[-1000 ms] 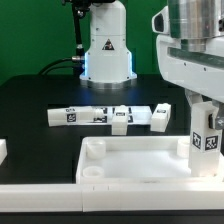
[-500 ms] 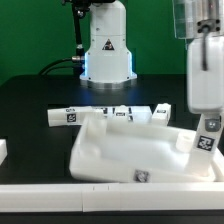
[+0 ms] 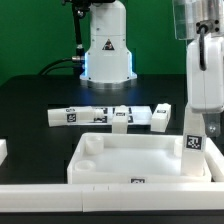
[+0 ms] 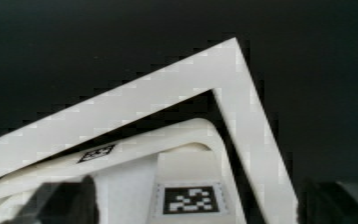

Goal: Assemble desk

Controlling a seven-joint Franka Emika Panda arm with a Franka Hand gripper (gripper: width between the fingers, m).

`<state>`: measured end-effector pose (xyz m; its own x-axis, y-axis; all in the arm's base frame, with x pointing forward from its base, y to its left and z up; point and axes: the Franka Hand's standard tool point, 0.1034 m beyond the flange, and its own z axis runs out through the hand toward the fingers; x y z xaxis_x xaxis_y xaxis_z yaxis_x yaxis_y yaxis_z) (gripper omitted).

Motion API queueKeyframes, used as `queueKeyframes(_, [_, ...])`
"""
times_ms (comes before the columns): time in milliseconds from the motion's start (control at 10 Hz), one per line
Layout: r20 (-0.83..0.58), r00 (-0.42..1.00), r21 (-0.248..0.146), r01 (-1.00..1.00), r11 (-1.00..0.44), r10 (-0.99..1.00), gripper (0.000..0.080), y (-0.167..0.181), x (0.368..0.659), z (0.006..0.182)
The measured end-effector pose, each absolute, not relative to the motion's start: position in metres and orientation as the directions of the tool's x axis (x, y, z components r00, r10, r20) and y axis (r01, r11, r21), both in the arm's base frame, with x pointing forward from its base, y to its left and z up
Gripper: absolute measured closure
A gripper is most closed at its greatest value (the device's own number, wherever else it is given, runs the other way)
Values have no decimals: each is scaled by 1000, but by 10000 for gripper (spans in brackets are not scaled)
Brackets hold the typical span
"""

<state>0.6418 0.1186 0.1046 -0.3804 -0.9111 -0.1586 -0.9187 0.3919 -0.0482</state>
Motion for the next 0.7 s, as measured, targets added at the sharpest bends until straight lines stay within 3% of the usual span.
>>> queueKeyframes(100, [-158,-349,-57,-931,362,-923,191,120,643,108])
queueKeyframes(300, [-178,-241,-82,-963,258,-954,152,129,641,136])
queueKeyframes(400, [-185,-206,-67,-973,221,-961,152,132,637,146])
queueKeyframes(700, [-188,-205,-48,-975,217,-961,151,134,635,149])
